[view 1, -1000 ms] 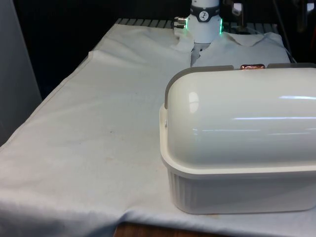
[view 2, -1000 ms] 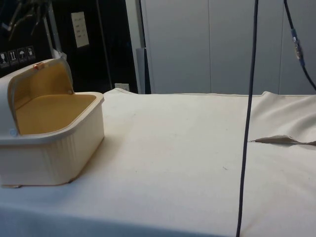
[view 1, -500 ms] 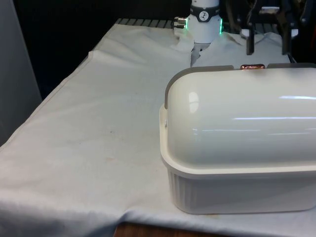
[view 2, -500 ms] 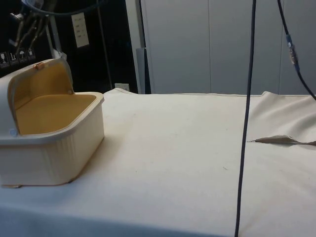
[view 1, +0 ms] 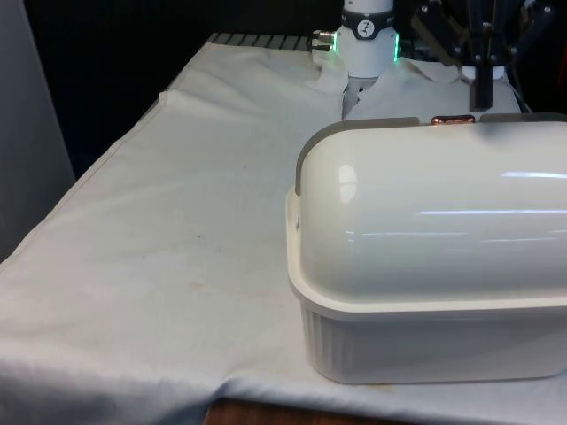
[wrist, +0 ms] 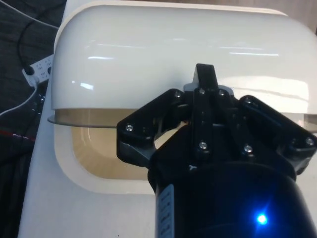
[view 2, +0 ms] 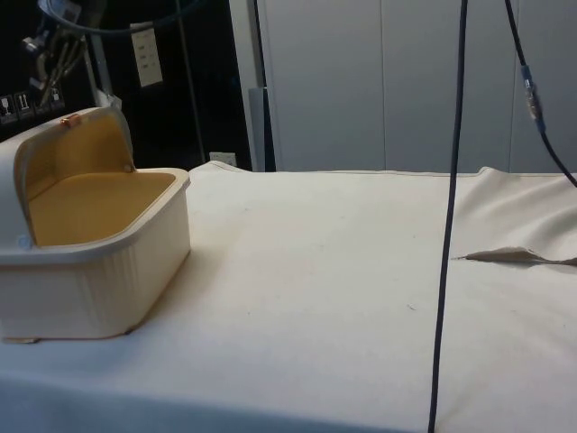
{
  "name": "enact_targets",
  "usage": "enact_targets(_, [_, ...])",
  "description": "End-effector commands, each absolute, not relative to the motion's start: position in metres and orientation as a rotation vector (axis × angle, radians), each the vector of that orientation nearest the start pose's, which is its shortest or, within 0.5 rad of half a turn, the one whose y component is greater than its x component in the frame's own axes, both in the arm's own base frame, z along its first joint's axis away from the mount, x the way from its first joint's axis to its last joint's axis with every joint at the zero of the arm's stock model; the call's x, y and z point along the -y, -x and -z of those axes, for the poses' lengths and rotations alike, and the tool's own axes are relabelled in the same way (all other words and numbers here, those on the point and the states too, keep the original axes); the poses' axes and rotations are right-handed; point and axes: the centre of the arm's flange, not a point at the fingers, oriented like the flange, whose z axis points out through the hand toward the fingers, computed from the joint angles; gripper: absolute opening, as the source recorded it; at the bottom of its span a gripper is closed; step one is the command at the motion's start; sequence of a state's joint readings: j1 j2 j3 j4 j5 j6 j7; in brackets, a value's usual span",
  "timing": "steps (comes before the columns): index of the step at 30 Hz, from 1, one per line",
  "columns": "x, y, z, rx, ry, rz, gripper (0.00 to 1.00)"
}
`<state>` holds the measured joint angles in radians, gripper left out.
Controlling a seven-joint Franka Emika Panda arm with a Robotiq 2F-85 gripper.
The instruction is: Open the lid, then close it.
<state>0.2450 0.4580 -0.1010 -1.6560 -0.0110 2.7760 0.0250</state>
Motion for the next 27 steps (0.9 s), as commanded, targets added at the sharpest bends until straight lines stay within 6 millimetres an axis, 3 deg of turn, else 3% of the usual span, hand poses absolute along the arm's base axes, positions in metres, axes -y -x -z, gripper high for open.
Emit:
enact_targets(1, [-0.1167,-0.7112,-0.4198,0.225,2.946,1.033,0.00])
enact_targets(27, [-0.1177,-0.7110,-0.4118,0.236,2.961,0.995,0.00])
